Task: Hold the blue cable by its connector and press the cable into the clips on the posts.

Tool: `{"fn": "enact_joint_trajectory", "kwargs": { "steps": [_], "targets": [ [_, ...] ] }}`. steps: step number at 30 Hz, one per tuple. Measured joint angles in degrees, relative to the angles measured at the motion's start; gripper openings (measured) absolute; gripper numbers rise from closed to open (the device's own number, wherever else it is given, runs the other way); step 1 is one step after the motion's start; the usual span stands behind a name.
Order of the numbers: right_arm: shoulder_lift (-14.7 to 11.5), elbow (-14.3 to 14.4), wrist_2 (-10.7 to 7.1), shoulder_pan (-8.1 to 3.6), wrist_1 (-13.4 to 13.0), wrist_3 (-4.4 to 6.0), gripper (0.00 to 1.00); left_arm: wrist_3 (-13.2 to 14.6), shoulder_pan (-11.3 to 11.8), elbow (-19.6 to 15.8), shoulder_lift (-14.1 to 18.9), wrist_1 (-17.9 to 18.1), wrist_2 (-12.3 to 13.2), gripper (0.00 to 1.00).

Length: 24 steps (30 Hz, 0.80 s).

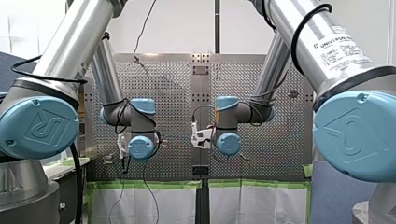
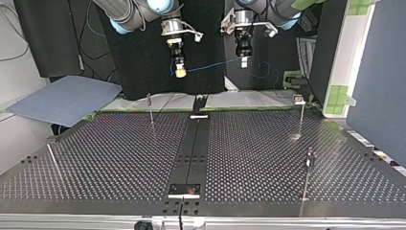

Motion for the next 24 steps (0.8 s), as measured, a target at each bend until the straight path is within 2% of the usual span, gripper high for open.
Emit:
{"fn": "enact_joint_trajectory", "kwargs": {
  "steps": [16,24],
  "targets": [
    [0.0,0.0,0.00,0.00,0.0,0.00,0.00,0.1,0.1,-0.1,-0.1,-0.1,0.1,0.01],
    [0.0,0.1,0.00,0.00,0.0,0.00,0.00,0.6,0.4,-0.2,-3.4,-1.6,0.8,0.01]
  ]
}}
